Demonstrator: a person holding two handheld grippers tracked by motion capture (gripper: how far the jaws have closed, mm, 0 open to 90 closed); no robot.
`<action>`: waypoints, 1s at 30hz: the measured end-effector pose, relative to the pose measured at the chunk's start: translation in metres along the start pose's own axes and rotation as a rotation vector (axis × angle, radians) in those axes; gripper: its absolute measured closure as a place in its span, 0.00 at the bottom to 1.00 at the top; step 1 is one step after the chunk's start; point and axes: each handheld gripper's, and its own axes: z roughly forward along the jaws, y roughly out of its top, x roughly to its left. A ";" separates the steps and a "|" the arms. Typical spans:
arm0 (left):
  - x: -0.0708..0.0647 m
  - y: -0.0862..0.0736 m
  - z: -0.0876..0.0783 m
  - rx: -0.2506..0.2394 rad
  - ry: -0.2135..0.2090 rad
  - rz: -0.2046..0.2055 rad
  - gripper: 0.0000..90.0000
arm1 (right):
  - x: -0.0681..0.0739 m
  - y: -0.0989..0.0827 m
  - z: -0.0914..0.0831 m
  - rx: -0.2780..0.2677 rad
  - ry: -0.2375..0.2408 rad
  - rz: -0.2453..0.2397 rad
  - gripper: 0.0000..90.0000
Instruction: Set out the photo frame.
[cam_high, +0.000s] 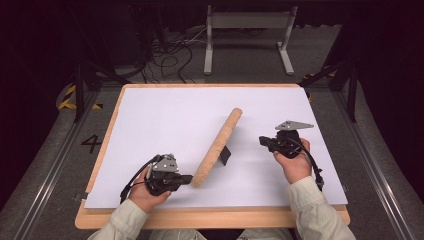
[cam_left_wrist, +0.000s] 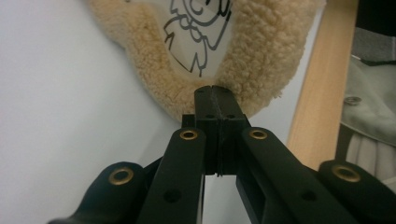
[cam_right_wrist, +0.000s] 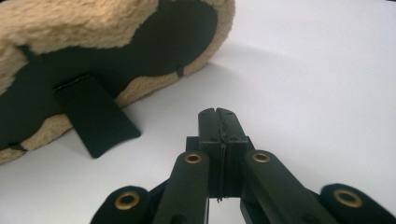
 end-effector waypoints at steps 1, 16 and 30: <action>-0.002 0.002 0.002 0.003 -0.011 0.008 1.00 | 0.001 0.000 -0.003 0.001 0.000 -0.013 1.00; -0.024 0.018 0.024 0.020 -0.106 0.065 1.00 | 0.011 -0.001 -0.031 0.028 0.003 -0.100 0.95; -0.040 0.036 0.050 0.036 -0.165 0.117 1.00 | 0.018 -0.009 -0.042 0.034 0.026 -0.093 0.94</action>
